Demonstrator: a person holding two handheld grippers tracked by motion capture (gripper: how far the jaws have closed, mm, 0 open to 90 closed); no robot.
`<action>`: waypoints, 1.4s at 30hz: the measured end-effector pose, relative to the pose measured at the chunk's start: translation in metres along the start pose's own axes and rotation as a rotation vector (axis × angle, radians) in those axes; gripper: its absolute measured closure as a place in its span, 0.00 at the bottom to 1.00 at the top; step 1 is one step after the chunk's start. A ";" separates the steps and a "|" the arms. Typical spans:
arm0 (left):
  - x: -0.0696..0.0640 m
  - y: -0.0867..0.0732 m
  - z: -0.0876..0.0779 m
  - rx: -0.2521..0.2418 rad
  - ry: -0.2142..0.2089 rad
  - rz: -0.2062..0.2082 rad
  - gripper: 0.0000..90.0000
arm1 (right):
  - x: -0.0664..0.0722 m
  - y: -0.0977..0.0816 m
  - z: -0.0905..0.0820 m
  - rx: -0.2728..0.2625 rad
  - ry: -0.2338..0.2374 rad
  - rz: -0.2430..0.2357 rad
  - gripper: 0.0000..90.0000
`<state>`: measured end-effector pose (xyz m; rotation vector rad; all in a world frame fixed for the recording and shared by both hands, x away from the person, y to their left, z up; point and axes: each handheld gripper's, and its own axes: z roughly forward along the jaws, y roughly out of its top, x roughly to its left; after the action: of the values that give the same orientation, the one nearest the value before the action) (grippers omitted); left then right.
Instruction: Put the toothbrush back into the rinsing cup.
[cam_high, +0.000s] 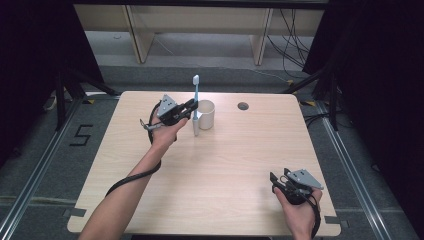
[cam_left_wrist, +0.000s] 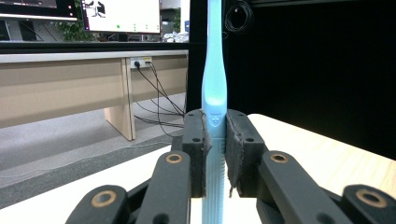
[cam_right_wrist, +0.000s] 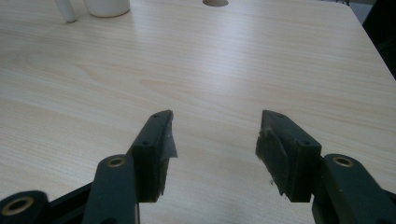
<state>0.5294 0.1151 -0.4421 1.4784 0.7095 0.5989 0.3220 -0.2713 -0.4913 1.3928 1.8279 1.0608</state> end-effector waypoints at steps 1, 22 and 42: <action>0.000 0.000 0.000 0.001 0.000 0.000 0.87 | -0.001 0.000 0.001 -0.009 -0.004 -0.013 0.51; 0.001 -0.002 -0.001 0.005 0.003 0.001 0.87 | -0.002 0.001 -0.001 -0.003 -0.019 -0.020 0.51; 0.002 -0.014 -0.006 0.019 0.005 -0.003 0.87 | 0.004 0.000 -0.001 0.027 -0.003 0.016 0.51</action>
<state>0.5251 0.1201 -0.4557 1.4935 0.7223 0.5953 0.3203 -0.2676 -0.4907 1.4266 1.8382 1.0454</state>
